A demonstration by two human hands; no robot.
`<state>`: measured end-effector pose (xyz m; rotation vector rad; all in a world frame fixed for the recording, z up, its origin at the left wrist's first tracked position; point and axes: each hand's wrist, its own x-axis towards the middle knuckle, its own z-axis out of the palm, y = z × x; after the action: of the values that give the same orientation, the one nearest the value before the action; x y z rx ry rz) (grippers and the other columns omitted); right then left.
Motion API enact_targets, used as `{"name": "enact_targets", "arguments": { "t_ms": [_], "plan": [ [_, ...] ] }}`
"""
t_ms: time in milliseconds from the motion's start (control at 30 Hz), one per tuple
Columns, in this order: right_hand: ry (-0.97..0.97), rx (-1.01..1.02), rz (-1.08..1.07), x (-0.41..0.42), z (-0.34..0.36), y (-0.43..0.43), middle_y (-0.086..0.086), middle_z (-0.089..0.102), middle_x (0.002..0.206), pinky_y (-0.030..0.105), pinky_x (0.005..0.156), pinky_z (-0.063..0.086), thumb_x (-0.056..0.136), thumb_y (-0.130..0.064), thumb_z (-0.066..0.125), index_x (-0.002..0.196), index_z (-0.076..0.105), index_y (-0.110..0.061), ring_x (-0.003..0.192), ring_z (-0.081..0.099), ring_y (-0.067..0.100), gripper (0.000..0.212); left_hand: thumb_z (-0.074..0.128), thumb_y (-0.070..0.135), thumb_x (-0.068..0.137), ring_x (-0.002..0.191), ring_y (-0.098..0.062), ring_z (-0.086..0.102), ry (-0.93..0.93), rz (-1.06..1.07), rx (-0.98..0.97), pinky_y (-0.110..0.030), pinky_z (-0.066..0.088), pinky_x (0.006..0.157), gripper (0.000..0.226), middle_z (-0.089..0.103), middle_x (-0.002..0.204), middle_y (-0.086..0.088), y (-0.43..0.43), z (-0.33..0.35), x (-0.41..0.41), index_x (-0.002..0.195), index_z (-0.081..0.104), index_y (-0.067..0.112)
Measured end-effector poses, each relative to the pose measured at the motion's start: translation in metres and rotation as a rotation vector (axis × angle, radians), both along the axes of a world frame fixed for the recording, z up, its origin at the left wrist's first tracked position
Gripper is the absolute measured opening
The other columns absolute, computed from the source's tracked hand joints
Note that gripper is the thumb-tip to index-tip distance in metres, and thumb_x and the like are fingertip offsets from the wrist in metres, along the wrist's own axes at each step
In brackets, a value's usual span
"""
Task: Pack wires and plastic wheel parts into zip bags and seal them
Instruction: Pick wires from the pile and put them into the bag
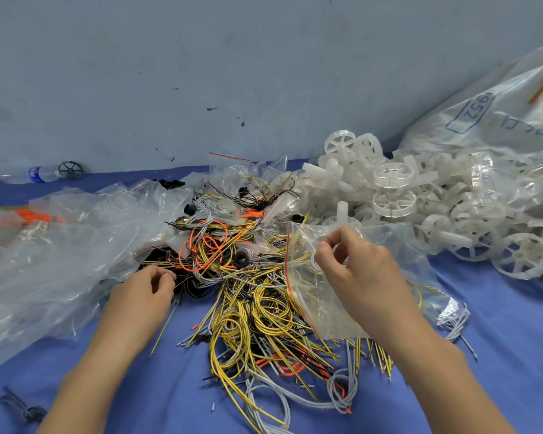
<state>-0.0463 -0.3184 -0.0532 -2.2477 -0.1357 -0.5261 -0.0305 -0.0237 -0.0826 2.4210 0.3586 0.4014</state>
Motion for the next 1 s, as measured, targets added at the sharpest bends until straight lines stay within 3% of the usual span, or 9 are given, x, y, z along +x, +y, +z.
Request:
{"name": "enact_targets", "arguments": {
  "t_ms": [267, 367, 500, 900, 1000],
  "plan": [
    [-0.003, -0.057, 0.007, -0.002, 0.001, 0.005, -0.006, 0.061, 0.068, 0.034, 0.051, 0.041, 0.094, -0.04, 0.049, 0.084, 0.054, -0.027, 0.058, 0.056, 0.015, 0.017, 0.05, 0.028, 0.094, 0.067, -0.026, 0.065, -0.023, -0.02, 0.001, -0.042, 0.054, 0.073, 0.017, 0.068, 0.069, 0.001, 0.004, 0.007, -0.008, 0.083, 0.063, 0.024],
    [0.024, -0.194, 0.033, -0.006, -0.004, 0.016, -0.007, 0.062, 0.069, 0.034, 0.053, 0.044, 0.096, -0.044, 0.044, 0.087, 0.049, -0.03, 0.061, 0.057, 0.016, 0.018, 0.051, 0.031, 0.093, 0.064, -0.023, 0.065, -0.048, -0.02, 0.019, -0.04, 0.054, 0.07, 0.018, 0.068, 0.066, 0.005, 0.003, 0.008, -0.011, 0.079, 0.062, 0.027],
    [0.061, -0.375, 0.058, -0.009, -0.016, 0.031, -0.009, 0.055, 0.069, 0.03, 0.051, 0.034, 0.099, -0.046, 0.037, 0.091, 0.043, -0.032, 0.061, 0.052, 0.015, 0.017, 0.05, 0.032, 0.094, 0.061, -0.02, 0.065, -0.023, -0.055, 0.041, -0.04, 0.055, 0.067, 0.018, 0.068, 0.065, 0.007, -0.003, 0.008, -0.015, 0.079, 0.061, 0.033],
    [0.155, -0.48, 0.081, -0.015, -0.024, 0.038, -0.006, 0.059, 0.101, 0.036, 0.064, 0.037, 0.098, -0.052, 0.036, 0.11, 0.04, -0.028, 0.083, 0.058, 0.022, 0.027, 0.048, 0.037, 0.095, 0.061, -0.017, 0.062, -0.038, -0.193, 0.075, -0.037, 0.052, 0.063, 0.021, 0.067, 0.067, 0.005, -0.03, 0.013, -0.016, 0.08, 0.061, 0.03],
    [0.143, -0.469, 0.052, -0.013, -0.023, 0.034, -0.007, 0.058, 0.093, 0.036, 0.059, 0.035, 0.101, -0.043, 0.035, 0.103, 0.04, -0.027, 0.074, 0.055, 0.021, 0.016, 0.051, 0.037, 0.094, 0.062, -0.014, 0.064, -0.004, -0.254, 0.056, -0.037, 0.052, 0.067, 0.022, 0.068, 0.068, 0.006, -0.038, 0.015, -0.014, 0.077, 0.062, 0.03]
  ]
}}
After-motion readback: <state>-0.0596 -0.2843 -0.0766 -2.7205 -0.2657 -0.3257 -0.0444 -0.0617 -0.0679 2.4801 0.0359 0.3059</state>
